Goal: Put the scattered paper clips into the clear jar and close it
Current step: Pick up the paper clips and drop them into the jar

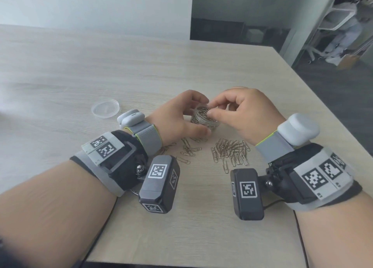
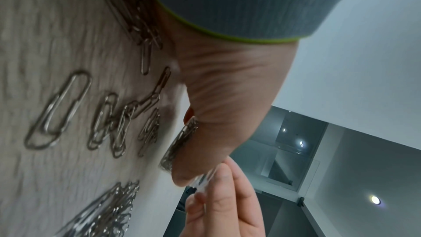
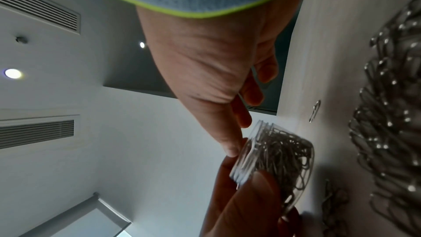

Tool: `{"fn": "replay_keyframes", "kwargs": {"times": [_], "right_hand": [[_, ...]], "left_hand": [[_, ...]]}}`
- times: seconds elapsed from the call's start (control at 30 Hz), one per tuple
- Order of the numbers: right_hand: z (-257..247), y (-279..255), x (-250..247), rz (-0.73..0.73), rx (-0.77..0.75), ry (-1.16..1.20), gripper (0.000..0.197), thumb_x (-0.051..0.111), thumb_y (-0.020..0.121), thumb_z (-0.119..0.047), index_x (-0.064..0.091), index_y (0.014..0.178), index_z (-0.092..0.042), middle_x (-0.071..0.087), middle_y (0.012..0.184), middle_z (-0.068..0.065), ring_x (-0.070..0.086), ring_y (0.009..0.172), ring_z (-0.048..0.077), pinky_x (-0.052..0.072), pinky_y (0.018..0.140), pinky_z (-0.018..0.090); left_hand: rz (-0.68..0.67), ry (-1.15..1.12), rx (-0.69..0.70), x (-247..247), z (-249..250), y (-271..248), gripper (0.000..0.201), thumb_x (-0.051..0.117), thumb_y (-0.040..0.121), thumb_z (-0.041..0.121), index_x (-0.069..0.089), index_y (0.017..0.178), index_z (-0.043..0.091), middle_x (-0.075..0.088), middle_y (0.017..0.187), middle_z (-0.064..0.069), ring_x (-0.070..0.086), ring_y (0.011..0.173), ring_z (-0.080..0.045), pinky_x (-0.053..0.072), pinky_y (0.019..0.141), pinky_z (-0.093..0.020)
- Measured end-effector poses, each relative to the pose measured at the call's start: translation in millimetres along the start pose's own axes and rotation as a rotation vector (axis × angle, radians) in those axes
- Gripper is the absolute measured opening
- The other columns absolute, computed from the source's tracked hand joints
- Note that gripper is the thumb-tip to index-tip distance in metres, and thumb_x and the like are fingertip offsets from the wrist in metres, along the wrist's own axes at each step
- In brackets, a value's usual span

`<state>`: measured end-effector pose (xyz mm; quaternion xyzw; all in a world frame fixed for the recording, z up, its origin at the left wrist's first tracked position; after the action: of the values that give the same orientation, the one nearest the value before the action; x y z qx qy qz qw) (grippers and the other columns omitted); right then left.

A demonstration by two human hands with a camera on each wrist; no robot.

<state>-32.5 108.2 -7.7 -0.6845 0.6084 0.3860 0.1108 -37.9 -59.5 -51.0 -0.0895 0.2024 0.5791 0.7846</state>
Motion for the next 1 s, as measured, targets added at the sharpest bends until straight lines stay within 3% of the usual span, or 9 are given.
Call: {"fn": "replay_keyframes", "kwargs": {"times": [0.07, 0.17, 0.3, 0.37, 0.47, 0.6, 0.77, 0.9, 1.0], "right_hand": [[-1.6, 0.2, -3.5, 0.021, -0.017, 0.004, 0.005, 0.074, 0.08, -0.029, 0.076, 0.085, -0.028, 0.068, 0.08, -0.007, 0.049, 0.059, 0.005, 0.042, 0.062, 0.021], [-2.8, -1.1, 2.7, -0.073, -0.026, -0.054, 0.006, 0.07, 0.084, -0.028, 0.076, 0.085, -0.029, 0.066, 0.084, -0.009, 0.052, 0.064, 0.002, 0.042, 0.068, 0.02], [-3.4, -0.1, -13.5, -0.022, -0.023, -0.092, 0.007, 0.07, 0.084, -0.032, 0.075, 0.084, -0.026, 0.067, 0.08, -0.003, 0.057, 0.069, 0.009, 0.048, 0.07, 0.029], [-3.7, -1.6, -31.2, -0.009, 0.02, -0.129, 0.01, 0.071, 0.083, -0.035, 0.072, 0.081, -0.024, 0.068, 0.076, 0.0, 0.053, 0.06, 0.007, 0.047, 0.066, 0.028], [4.8, -11.1, -38.7, -0.251, 0.157, -0.255, 0.019, 0.075, 0.076, -0.047, 0.07, 0.083, -0.029, 0.067, 0.071, -0.002, 0.054, 0.05, 0.002, 0.047, 0.055, 0.025], [20.0, -25.2, -29.9, -0.522, 0.356, -0.329, 0.042, 0.077, 0.065, -0.058, 0.063, 0.098, -0.035, 0.071, 0.079, -0.003, 0.07, 0.058, 0.015, 0.06, 0.054, 0.033], [29.9, -32.3, -20.2, -0.638, 0.394, -0.331, 0.051, 0.081, 0.059, -0.058, 0.057, 0.098, -0.036, 0.074, 0.081, 0.007, 0.073, 0.06, 0.021, 0.061, 0.056, 0.035], [27.2, -33.2, -6.0, -0.673, 0.365, -0.364, 0.044, 0.081, 0.066, -0.051, 0.053, 0.095, -0.035, 0.074, 0.071, 0.009, 0.069, 0.051, 0.023, 0.055, 0.053, 0.031], [24.0, -28.2, 6.1, -0.63, 0.33, -0.295, 0.037, 0.08, 0.072, -0.045, 0.054, 0.094, -0.031, 0.072, 0.066, 0.01, 0.062, 0.046, 0.022, 0.051, 0.049, 0.03]], "left_hand": [[0.008, -0.002, 0.0, -0.2, -0.7, 0.4, 0.062, 0.086, 0.051, 0.049, 0.058, 0.106, 0.052, 0.072, 0.117, 0.01, 0.07, 0.109, -0.014, 0.057, 0.098, -0.05], [0.001, -0.007, -0.004, 0.6, -1.5, 1.3, 0.063, 0.087, 0.051, 0.049, 0.058, 0.107, 0.05, 0.072, 0.118, 0.008, 0.07, 0.108, -0.017, 0.057, 0.098, -0.052], [0.013, -0.041, -0.021, 0.2, -3.4, 1.3, 0.062, 0.086, 0.051, 0.052, 0.057, 0.107, 0.051, 0.072, 0.12, 0.01, 0.068, 0.102, -0.011, 0.053, 0.09, -0.036], [0.029, -0.07, -0.035, -1.6, -5.6, 1.6, 0.062, 0.086, 0.051, 0.052, 0.058, 0.106, 0.05, 0.071, 0.121, 0.01, 0.064, 0.094, -0.007, 0.051, 0.086, -0.033], [0.029, -0.091, -0.05, -2.6, -8.2, 2.8, 0.061, 0.086, 0.052, 0.051, 0.058, 0.107, 0.047, 0.071, 0.121, 0.008, 0.064, 0.09, -0.008, 0.053, 0.081, -0.035], [0.031, -0.08, -0.052, -3.9, -8.7, 3.9, 0.061, 0.086, 0.052, 0.052, 0.058, 0.107, 0.047, 0.071, 0.121, 0.007, 0.064, 0.087, -0.007, 0.054, 0.081, -0.036], [0.043, -0.051, -0.064, -4.9, -11.9, 4.8, 0.059, 0.088, 0.054, 0.054, 0.06, 0.106, 0.053, 0.071, 0.125, 0.002, 0.068, 0.104, -0.022, 0.057, 0.097, -0.057], [0.051, -0.061, -0.061, -5.1, -10.3, 4.1, 0.061, 0.087, 0.053, 0.053, 0.06, 0.108, 0.047, 0.072, 0.123, 0.004, 0.066, 0.09, -0.013, 0.059, 0.088, -0.047], [0.048, -0.054, -0.065, -4.9, -9.1, 3.2, 0.06, 0.087, 0.053, 0.054, 0.06, 0.107, 0.051, 0.071, 0.125, 0.003, 0.066, 0.094, -0.015, 0.059, 0.093, -0.052]]}}
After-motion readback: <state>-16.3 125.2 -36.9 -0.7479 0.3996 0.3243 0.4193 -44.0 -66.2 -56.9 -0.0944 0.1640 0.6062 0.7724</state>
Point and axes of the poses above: each hand's wrist, its own y-axis towards the middle knuckle, its own x-axis out of the palm, z = x × y, the point moved 5 cm from there along y, towards the middle knuckle
